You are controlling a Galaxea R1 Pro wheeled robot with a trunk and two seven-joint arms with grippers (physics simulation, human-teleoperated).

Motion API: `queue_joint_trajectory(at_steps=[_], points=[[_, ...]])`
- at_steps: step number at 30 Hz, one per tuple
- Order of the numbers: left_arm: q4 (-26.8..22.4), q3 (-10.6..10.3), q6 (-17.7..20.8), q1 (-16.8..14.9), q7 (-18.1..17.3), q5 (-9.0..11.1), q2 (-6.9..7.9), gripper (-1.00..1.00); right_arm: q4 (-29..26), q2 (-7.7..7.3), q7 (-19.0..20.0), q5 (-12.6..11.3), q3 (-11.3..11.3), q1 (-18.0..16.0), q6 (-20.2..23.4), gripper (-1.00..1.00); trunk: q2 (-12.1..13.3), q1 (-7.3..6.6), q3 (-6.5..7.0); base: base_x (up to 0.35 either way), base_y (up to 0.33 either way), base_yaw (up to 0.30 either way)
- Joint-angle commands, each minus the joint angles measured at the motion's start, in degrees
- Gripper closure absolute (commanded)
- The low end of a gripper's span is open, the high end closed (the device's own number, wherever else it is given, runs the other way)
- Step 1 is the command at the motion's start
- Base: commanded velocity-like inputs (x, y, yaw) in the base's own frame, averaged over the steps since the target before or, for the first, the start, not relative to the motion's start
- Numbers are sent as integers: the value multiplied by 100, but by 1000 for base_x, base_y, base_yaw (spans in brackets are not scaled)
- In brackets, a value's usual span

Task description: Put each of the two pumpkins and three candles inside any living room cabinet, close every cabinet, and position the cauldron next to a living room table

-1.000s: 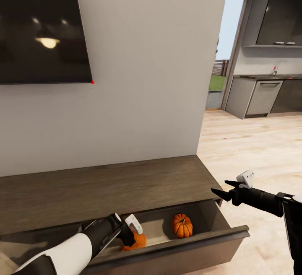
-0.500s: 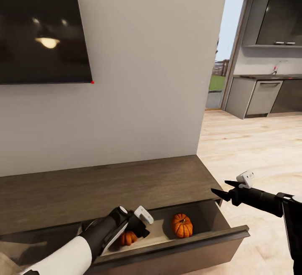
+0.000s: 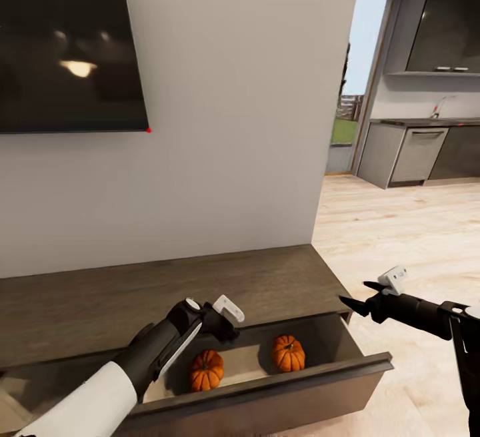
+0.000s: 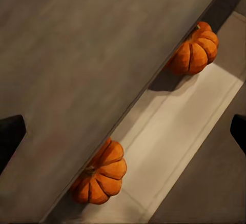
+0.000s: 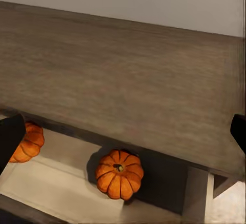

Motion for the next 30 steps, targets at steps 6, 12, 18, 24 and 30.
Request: queue_joint_trajectory(at_steps=[6, 12, 18, 24, 30], points=[[0, 0, 0, -100, 0, 1, 0, -100, 0, 0, -1, 71, 0, 0, -194, -100, 0, 0, 0, -102, 0, 0], [-173, 74, 168, 44, 48, -11, -19, -100, 147, 107, 5, -109, -97, 97, -386, -100, 0, 0, 0, -245, 0, 0], [-690, 152, 396, 195, 51, 1, 51, -100, 240, 129, -153, -140, -107, 87, -1047, -100, 0, 0, 0, -332, 0, 0], [-2360, 1705, 394, 1234, 80, 30, 319, -100, 1712, 405, -1480, -765, -220, -488, 307, -100, 0, 0, 0, -338, 0, 0], [-3642, 5036, 404, 2844, 32, 772, 114, -100, 4984, 672, -4269, -3325, -1264, -1267, -436, -100, 0, 0, 0, -237, 0, 0]])
